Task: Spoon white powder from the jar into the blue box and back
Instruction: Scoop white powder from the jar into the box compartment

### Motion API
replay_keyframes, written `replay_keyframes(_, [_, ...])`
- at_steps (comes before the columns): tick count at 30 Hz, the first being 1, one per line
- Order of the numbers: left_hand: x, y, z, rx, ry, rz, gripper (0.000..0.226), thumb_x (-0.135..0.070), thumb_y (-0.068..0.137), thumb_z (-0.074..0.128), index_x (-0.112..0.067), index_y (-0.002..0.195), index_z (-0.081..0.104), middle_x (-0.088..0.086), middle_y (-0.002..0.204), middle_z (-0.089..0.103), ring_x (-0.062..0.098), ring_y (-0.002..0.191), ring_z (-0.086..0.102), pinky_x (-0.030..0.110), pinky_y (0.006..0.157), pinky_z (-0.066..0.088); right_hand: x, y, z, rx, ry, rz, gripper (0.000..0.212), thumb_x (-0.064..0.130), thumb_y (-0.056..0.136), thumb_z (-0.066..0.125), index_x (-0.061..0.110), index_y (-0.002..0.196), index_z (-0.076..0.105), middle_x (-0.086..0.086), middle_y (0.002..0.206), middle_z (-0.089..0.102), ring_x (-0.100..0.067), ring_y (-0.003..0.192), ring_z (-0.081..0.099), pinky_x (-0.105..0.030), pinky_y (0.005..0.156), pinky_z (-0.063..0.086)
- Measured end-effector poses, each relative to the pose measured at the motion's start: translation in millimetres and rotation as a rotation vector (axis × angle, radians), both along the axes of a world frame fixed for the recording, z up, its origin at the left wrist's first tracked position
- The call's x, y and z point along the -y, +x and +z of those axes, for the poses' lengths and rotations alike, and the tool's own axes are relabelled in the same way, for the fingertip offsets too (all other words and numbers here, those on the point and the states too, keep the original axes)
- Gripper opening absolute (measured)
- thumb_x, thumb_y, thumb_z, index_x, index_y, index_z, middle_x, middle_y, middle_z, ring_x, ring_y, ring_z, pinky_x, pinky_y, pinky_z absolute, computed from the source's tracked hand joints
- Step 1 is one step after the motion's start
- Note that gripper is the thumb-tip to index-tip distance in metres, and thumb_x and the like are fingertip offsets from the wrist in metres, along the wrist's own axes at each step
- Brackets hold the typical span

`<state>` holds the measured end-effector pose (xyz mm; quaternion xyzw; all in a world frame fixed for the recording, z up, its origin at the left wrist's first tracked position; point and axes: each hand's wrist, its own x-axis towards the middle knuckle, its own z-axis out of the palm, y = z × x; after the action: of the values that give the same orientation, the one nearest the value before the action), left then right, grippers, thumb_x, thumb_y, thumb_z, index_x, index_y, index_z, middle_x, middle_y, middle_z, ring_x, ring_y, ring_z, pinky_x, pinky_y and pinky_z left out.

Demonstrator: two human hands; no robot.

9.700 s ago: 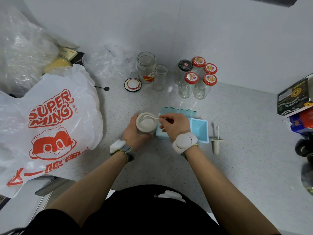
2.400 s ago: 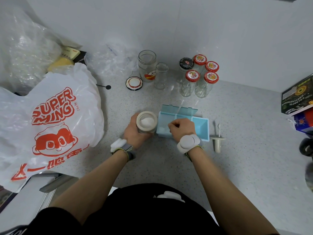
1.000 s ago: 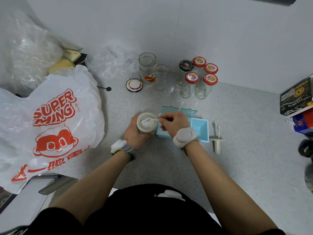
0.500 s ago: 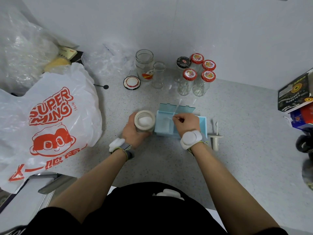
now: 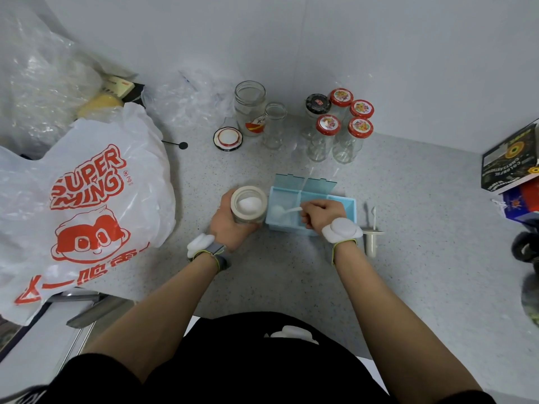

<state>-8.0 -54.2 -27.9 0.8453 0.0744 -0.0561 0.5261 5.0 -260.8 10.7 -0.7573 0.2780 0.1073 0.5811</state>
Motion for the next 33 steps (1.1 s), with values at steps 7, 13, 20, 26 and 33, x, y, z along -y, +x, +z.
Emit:
replay_keyframes(7, [-1, -1, -5, -0.019, -0.014, 0.019, 0.090, -0.031, 0.065, 0.086, -0.031, 0.141, 0.036, -0.008, 0.126, 0.056, 0.015, 0.113, 0.056, 0.033, 0.097, 0.046, 1, -1, 1, -0.009, 0.172, -0.122, 0.021, 0.002, 0.086, 0.061, 0.007, 0.066, 0.063, -0.009, 0.059, 0.057, -0.004, 0.033, 0.050, -0.016, 0.038, 0.046])
replay_keyframes(13, [1, -3, -2, -0.010, -0.028, 0.028, 0.088, -0.025, 0.067, 0.086, -0.030, 0.140, 0.037, -0.010, 0.123, 0.054, 0.012, 0.110, 0.053, 0.025, 0.091, 0.042, 0, -3, 4, 0.020, 0.177, -0.118, 0.020, 0.003, 0.087, 0.061, 0.008, 0.068, 0.064, -0.004, 0.052, 0.059, -0.004, 0.034, 0.051, -0.016, 0.039, 0.046])
replay_keyframes(20, [3, -4, 2, 0.000, -0.044, 0.025, 0.085, -0.023, 0.068, 0.086, -0.028, 0.139, 0.038, -0.009, 0.125, 0.054, 0.009, 0.109, 0.052, 0.022, 0.089, 0.040, -4, 1, 29, 0.095, 0.199, -0.123, 0.008, 0.004, 0.088, 0.060, 0.000, 0.085, 0.066, 0.000, 0.048, 0.060, -0.003, 0.035, 0.051, -0.016, 0.041, 0.049])
replay_keyframes(26, [4, -5, 3, -0.006, -0.051, 0.033, 0.083, -0.021, 0.069, 0.085, -0.028, 0.138, 0.039, -0.011, 0.121, 0.053, 0.009, 0.108, 0.052, 0.023, 0.088, 0.039, -25, 9, 52, 0.194, 0.184, -0.008, 0.011, 0.006, 0.087, 0.062, 0.005, 0.077, 0.067, -0.006, 0.059, 0.061, -0.006, 0.039, 0.054, -0.020, 0.046, 0.052])
replay_keyframes(33, [3, -5, -1, 0.003, -0.033, 0.047, 0.086, -0.025, 0.066, 0.087, -0.027, 0.138, 0.040, -0.006, 0.128, 0.056, 0.012, 0.111, 0.054, 0.028, 0.092, 0.044, -42, 2, 30, 0.127, 0.055, 0.215, 0.007, 0.006, 0.085, 0.065, 0.007, 0.087, 0.071, -0.008, 0.071, 0.067, -0.015, 0.061, 0.065, -0.025, 0.056, 0.058])
